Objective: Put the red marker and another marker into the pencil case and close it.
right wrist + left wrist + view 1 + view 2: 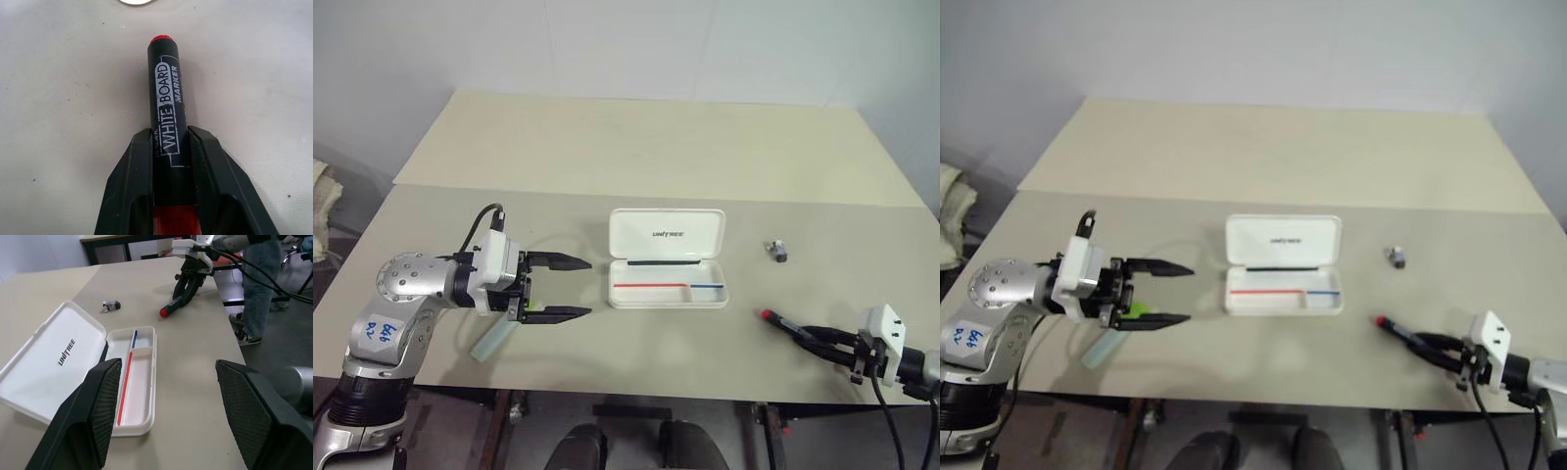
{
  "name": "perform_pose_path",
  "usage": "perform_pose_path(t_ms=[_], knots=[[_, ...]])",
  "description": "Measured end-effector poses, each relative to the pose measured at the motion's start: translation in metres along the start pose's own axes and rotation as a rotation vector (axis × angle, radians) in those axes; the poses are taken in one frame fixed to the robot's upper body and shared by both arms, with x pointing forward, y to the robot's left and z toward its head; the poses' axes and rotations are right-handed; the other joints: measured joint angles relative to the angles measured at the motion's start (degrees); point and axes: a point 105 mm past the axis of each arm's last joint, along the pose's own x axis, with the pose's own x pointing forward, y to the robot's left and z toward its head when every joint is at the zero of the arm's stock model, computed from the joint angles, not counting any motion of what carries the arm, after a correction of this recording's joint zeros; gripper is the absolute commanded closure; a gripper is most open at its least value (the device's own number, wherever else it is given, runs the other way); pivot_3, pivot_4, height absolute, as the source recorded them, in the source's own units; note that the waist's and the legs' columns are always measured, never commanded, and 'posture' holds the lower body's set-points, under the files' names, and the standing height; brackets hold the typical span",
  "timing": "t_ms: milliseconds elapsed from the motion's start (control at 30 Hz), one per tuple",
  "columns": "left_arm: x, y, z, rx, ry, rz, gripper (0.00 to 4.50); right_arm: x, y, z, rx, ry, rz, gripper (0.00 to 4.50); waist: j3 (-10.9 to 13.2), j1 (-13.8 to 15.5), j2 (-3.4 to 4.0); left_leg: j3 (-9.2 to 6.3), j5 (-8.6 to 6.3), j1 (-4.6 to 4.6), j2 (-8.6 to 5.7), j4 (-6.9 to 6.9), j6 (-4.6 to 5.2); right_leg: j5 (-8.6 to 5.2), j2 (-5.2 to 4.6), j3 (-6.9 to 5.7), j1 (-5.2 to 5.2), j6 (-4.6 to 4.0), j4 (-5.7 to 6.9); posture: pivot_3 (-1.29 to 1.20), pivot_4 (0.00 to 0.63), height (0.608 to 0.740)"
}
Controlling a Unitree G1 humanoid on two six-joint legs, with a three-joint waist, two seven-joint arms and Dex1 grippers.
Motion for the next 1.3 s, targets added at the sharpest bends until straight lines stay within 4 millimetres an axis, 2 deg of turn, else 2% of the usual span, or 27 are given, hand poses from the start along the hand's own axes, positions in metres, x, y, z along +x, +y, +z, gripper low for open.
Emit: perform_pose_path(t_ms=[67, 167, 267, 333, 400, 567, 667, 900, 967, 1100, 1300], knots=[[0.000, 0.000, 0.000, 0.008, 0.000, 0.002, 1.23, 0.008, -0.003, 0.006, -0.012, -0.027, -0.007, 3.84, 0.0, -0.7, -0.07, 0.18, 0.04, 0.15, 0.13, -0.03, -0.07, 0.04, 0.07, 0.05, 0.03, -0.08, -0.01, 0.00, 0.150, 0.740], [0.000, 0.000, 0.001, 0.019, -0.001, 0.006, 1.23, 0.029, -0.004, 0.029, -0.070, -0.092, 0.028, 3.84, 0.2, -1.0, 0.22, 0.38, 0.09, 0.40, 0.21, -0.15, -0.15, 0.07, 0.08, 0.11, 0.07, -0.16, 0.00, 0.00, 0.150, 0.740], [-0.001, -0.001, -0.002, 0.011, 0.001, 0.012, 1.23, 0.038, -0.021, 0.064, -0.178, -0.166, 0.000, 3.84, 0.3, -0.6, 0.31, 0.36, 0.08, 0.41, 0.25, -0.18, -0.15, 0.08, 0.09, 0.09, 0.04, -0.20, 0.04, 0.00, 0.150, 0.740], [-0.002, -0.003, -0.006, -0.003, 0.004, 0.021, 1.23, 0.045, -0.026, 0.091, -0.257, -0.210, 0.017, 3.84, 0.3, -0.3, 0.31, 0.33, 0.05, 0.40, 0.26, -0.26, -0.14, 0.10, 0.09, 0.06, -0.04, -0.23, 0.22, 0.00, 0.150, 0.740], [-0.004, -0.002, -0.009, -0.013, 0.007, 0.030, 1.23, 0.056, -0.021, 0.108, -0.299, -0.224, 0.071, 3.84, 0.3, 0.0, 0.31, 0.17, -0.06, 0.38, 0.25, -0.25, -0.12, 0.08, 0.08, -0.04, -0.12, -0.30, 0.42, 0.00, 0.150, 0.740], [-0.010, 0.002, -0.013, -0.021, 0.017, 0.074, 1.23, 0.087, 0.006, 0.131, -0.291, -0.224, 0.255, 3.84, 0.3, 0.9, 0.39, 0.09, -0.41, 0.22, 0.20, -0.18, 0.05, 0.03, 0.08, -0.09, -0.46, -0.38, 0.76, 0.00, 0.150, 0.740], [-0.014, 0.002, -0.014, -0.020, 0.022, 0.104, 1.23, 0.103, 0.021, 0.146, -0.303, -0.248, 0.344, 3.84, 0.3, 0.9, 0.38, 0.07, -0.48, -0.17, 0.14, -0.04, 0.12, 0.03, 0.05, -0.10, -0.91, -0.39, 1.02, 0.00, 0.150, 0.740], [-0.018, -0.001, -0.018, -0.035, 0.036, 0.135, 1.23, 0.132, 0.037, 0.159, -0.369, -0.254, 0.442, 3.84, 0.3, 0.8, 0.36, -0.12, -0.48, -0.38, -0.08, -0.01, 0.13, 0.04, -0.03, -0.20, -1.04, -0.39, 1.00, 0.00, 0.150, 0.740], [-0.016, -0.004, -0.017, -0.025, 0.037, 0.133, 1.23, 0.140, 0.039, 0.158, -0.404, -0.235, 0.463, 3.84, 0.3, 0.5, 0.35, -0.13, -0.48, -0.37, -0.05, 0.01, 0.13, 0.04, -0.02, -0.20, -1.04, -0.39, 1.00, 0.00, 0.150, 0.740], [-0.019, -0.005, -0.017, -0.025, 0.045, 0.153, 1.23, 0.155, 0.031, 0.149, -0.456, -0.184, 0.460, 3.84, 0.3, 0.4, 0.35, -0.11, -0.44, -0.34, -0.06, 0.05, 0.08, 0.04, -0.01, -0.18, -1.02, -0.39, 1.02, 0.00, 0.150, 0.740], [-0.018, -0.007, -0.014, -0.006, 0.050, 0.166, 1.23, 0.170, 0.014, 0.154, -0.549, -0.174, 0.391, 3.84, 0.3, -0.4, 0.34, -0.14, -0.43, -0.32, -0.06, 0.01, 0.07, 0.04, 0.00, -0.21, -1.05, -0.40, 1.08, 0.00, 0.150, 0.740]])
